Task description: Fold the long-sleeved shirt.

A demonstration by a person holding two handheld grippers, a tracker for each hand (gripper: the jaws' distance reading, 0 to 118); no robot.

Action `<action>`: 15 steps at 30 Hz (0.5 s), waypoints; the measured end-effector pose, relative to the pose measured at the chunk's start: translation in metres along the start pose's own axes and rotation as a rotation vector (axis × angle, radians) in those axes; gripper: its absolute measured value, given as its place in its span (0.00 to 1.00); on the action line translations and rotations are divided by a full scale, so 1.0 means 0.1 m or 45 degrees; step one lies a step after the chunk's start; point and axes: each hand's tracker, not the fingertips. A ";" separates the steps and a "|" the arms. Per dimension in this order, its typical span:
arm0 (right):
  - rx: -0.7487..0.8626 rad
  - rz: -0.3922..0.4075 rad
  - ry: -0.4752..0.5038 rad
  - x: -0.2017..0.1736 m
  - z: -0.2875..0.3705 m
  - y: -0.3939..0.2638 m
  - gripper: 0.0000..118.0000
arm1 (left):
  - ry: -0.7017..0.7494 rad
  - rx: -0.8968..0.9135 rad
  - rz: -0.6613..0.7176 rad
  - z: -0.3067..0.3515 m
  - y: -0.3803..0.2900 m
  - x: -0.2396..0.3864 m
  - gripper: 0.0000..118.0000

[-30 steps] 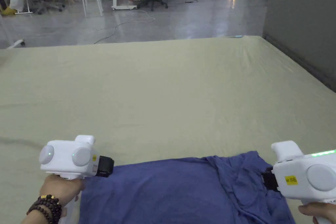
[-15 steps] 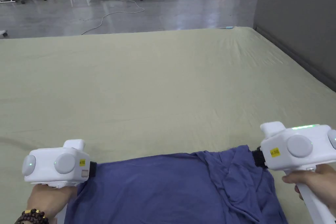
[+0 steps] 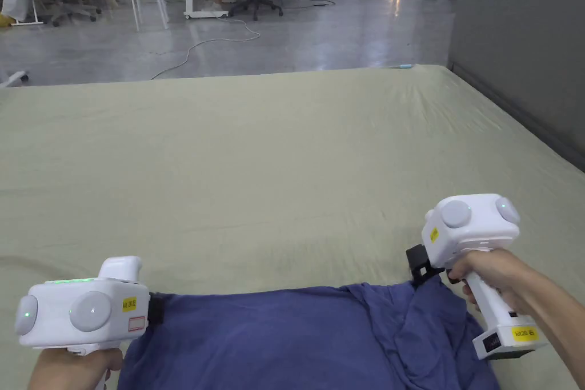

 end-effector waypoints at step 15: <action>0.240 0.030 0.034 -0.16 0.83 -0.45 0.10 | -0.101 0.172 0.047 0.72 -0.10 -0.04 0.02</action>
